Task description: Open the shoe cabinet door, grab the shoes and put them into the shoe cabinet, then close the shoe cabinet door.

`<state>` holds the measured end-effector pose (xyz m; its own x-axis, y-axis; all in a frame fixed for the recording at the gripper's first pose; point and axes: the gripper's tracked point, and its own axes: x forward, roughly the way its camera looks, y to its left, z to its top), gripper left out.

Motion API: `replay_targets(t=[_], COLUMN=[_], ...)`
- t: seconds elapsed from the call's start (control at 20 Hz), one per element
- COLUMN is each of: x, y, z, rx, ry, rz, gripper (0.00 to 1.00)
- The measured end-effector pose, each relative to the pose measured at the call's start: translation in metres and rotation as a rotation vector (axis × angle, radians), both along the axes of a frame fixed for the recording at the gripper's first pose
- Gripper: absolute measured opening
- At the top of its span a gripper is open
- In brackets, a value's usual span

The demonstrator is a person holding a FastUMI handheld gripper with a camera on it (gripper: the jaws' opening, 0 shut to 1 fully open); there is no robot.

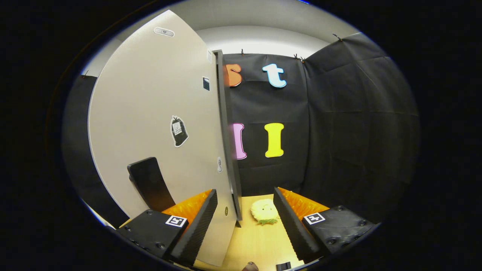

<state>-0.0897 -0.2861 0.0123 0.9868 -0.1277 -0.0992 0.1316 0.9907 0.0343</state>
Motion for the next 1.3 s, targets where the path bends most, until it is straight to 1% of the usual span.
replay_targets(t=[0.15, 0.25, 0.35, 0.5, 0.7, 0.85, 1.0, 1.3], x=[0.006, 0.012, 0.022, 0.032, 0.041, 0.045, 0.046, 0.046], y=[0.035, 0.057, 0.079, 0.108, 0.152, 0.174, 0.18, 0.177], z=[-0.002, -0.007, -0.018, -0.025, -0.021, -0.023, -0.021, -0.022], rx=[-0.002, 0.03, 0.054, 0.05, 0.004, -0.019, -0.03, -0.004], ry=[-0.008, -0.021, -0.004, 0.005, -0.031, -0.026, -0.023, -0.029], rz=[-0.013, -0.018, -0.018, -0.03, 0.004, 0.034, 0.026, 0.022], gripper=[0.97, 0.97, 0.97, 0.97, 0.98, 0.99, 0.98, 0.99])
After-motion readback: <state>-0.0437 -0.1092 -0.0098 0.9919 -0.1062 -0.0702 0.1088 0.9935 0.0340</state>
